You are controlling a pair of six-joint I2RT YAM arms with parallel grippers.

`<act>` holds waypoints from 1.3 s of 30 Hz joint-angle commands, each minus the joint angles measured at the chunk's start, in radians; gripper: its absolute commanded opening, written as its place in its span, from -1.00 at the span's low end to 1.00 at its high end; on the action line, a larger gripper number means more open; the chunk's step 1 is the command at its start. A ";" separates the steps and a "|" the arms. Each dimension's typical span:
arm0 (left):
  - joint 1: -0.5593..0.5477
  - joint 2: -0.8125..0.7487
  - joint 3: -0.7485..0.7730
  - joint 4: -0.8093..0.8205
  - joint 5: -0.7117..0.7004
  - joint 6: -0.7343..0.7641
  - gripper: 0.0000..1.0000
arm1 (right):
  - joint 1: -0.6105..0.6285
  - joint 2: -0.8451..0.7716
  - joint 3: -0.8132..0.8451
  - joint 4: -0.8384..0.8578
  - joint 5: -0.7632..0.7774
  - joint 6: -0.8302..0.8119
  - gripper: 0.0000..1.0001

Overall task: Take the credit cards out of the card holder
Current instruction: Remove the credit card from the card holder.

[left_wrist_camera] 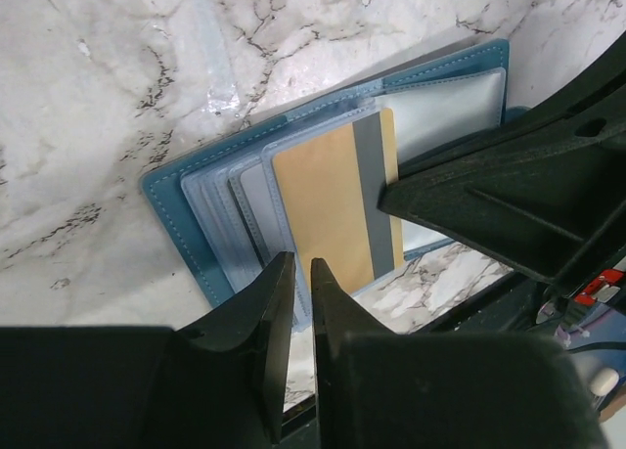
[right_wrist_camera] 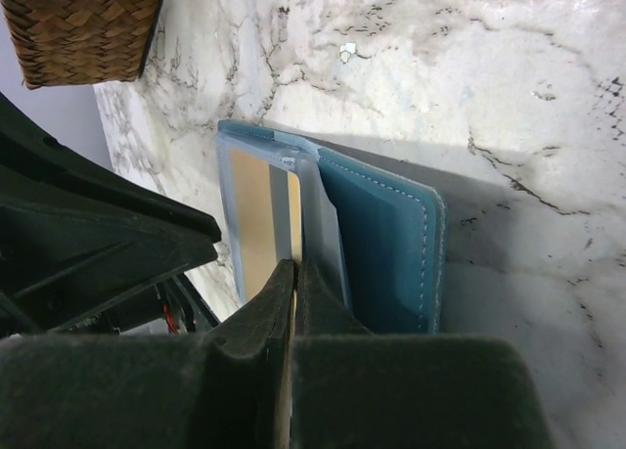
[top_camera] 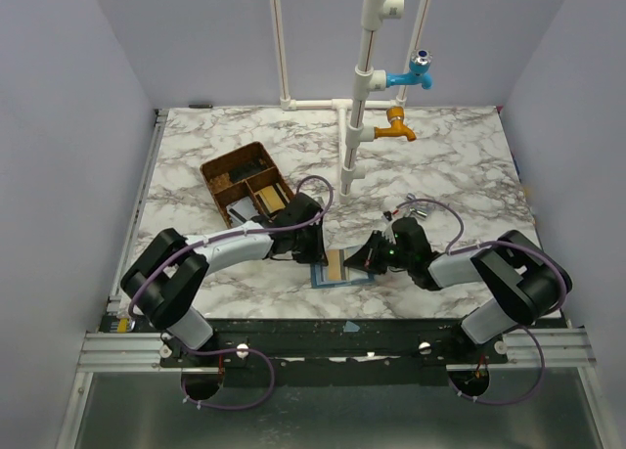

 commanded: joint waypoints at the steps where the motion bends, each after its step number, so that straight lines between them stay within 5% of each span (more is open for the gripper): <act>1: -0.007 0.027 0.022 0.039 0.040 0.021 -0.76 | 0.007 0.029 0.014 -0.045 0.023 -0.003 -0.99; 11: -0.007 0.093 0.027 -0.010 0.008 0.014 -1.00 | 0.008 0.039 0.023 -0.054 0.027 -0.009 -0.99; 20: -0.007 0.153 0.052 -0.137 -0.091 0.003 -1.00 | 0.006 0.018 0.013 -0.063 0.046 0.005 -0.98; 39: 0.025 0.166 -0.002 -0.139 -0.112 0.003 -1.00 | -0.048 0.027 -0.089 0.158 -0.043 0.095 -0.78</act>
